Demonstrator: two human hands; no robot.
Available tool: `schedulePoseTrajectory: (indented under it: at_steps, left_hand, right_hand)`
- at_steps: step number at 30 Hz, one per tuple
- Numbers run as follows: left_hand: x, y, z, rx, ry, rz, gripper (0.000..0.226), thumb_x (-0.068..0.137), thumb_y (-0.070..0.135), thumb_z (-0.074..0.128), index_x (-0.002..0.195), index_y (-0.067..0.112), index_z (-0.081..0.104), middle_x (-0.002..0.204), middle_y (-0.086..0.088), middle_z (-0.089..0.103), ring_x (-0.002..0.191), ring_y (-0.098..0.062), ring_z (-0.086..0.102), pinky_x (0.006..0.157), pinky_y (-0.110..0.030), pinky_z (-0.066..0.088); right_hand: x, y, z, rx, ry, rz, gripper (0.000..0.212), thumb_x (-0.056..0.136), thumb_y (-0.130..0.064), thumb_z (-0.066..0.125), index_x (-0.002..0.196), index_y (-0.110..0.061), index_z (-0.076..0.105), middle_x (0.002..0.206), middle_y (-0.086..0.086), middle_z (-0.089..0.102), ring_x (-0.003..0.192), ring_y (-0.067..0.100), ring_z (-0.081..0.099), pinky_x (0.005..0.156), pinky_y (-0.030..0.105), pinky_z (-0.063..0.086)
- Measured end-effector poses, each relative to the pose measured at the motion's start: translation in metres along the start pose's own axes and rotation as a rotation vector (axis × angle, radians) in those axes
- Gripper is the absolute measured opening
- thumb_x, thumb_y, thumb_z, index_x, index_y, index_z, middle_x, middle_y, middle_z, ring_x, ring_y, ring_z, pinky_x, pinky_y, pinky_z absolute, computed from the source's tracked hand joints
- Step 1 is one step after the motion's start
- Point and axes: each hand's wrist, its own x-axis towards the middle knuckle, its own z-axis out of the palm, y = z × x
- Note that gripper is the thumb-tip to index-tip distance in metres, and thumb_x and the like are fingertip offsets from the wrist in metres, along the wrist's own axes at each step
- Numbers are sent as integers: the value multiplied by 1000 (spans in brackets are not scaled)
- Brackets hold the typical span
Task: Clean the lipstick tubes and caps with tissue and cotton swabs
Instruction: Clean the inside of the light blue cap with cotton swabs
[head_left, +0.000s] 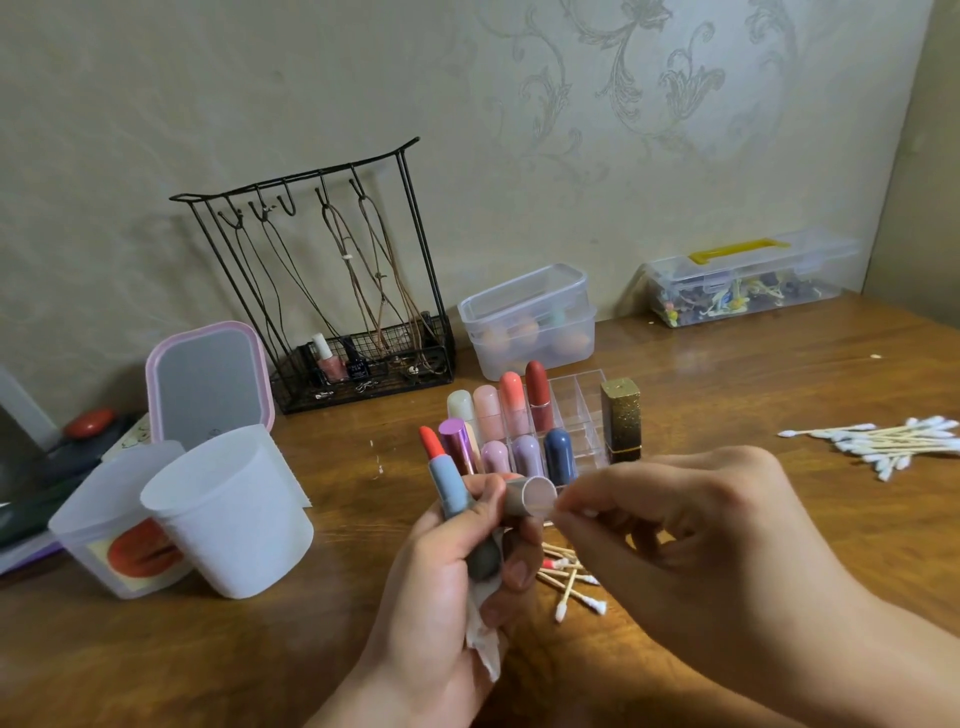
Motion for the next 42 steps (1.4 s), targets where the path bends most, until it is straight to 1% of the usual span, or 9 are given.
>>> schedulePoseTrajectory:
  at_steps: [6, 9, 13, 18, 24, 26, 31, 36, 42]
  left_hand:
    - [1, 0, 0, 27, 35, 9, 25, 66, 25, 61, 75, 5, 72, 55, -11, 51, 41, -14, 44, 39, -20, 32]
    - [0, 4, 1, -32, 30, -11, 22, 66, 23, 60, 72, 5, 72, 55, -10, 49, 38, -11, 38, 34, -15, 22]
    - [1, 7, -2, -107, -4, -50, 30, 74, 18, 56, 98, 4, 67, 65, -10, 56, 41, -10, 36, 34, -14, 18]
    - [3, 10, -14, -41, -125, -25, 13, 79, 18, 61, 70, 11, 69, 70, -9, 48, 46, -9, 39, 37, -15, 31]
    - [10, 8, -25, 54, -173, -28, 18, 83, 31, 59, 78, 15, 65, 75, -9, 44, 51, -10, 41, 42, -18, 38]
    - [13, 5, -29, 50, -185, -35, 18, 85, 31, 60, 84, 14, 64, 77, -9, 44, 52, -11, 42, 43, -19, 39]
    - [14, 3, -31, -5, -195, -95, 25, 78, 31, 69, 90, 11, 64, 80, -9, 51, 52, -10, 49, 42, -19, 42]
    - [8, 0, -21, 3, -186, -134, 21, 71, 24, 71, 84, 8, 70, 77, -9, 59, 51, -9, 56, 40, -17, 44]
    - [-6, 0, 5, -164, -116, -227, 19, 67, 20, 61, 68, 7, 75, 61, -10, 53, 35, -9, 37, 32, -15, 17]
  right_hand:
    - [2, 2, -1, 32, -56, -18, 7, 80, -17, 74, 73, -18, 74, 59, -11, 61, 48, 2, 52, 45, 18, 45]
    - [4, 1, -3, 268, -76, 124, 6, 79, -25, 76, 74, -23, 75, 58, -13, 64, 48, 1, 56, 48, 14, 44]
    - [17, 5, -10, 664, 130, 369, 13, 72, -25, 81, 70, -16, 72, 65, 5, 72, 52, 9, 61, 45, 19, 43]
    - [26, 15, -19, 1055, 207, 555, 13, 60, -22, 74, 68, -16, 66, 81, 20, 74, 67, 26, 72, 41, 22, 42]
    - [21, 17, -12, 759, 14, 511, 30, 70, -20, 73, 97, -14, 60, 65, 15, 70, 48, 14, 56, 44, 17, 41]
    - [19, 14, -9, 702, -31, 420, 14, 75, -15, 69, 87, -9, 64, 64, 10, 69, 46, 10, 55, 45, 15, 41]
    - [20, 13, -8, 1217, -61, 665, 19, 71, -15, 71, 87, -20, 79, 85, 9, 74, 53, 21, 62, 35, 22, 34]
    - [19, 5, -7, 1053, -46, 584, 19, 67, -29, 73, 77, -13, 76, 63, 11, 66, 38, 20, 51, 37, 19, 27]
    - [15, -5, -1, 1008, -52, 536, 21, 67, -23, 74, 80, -7, 79, 54, -1, 58, 43, 7, 41, 43, 13, 33]
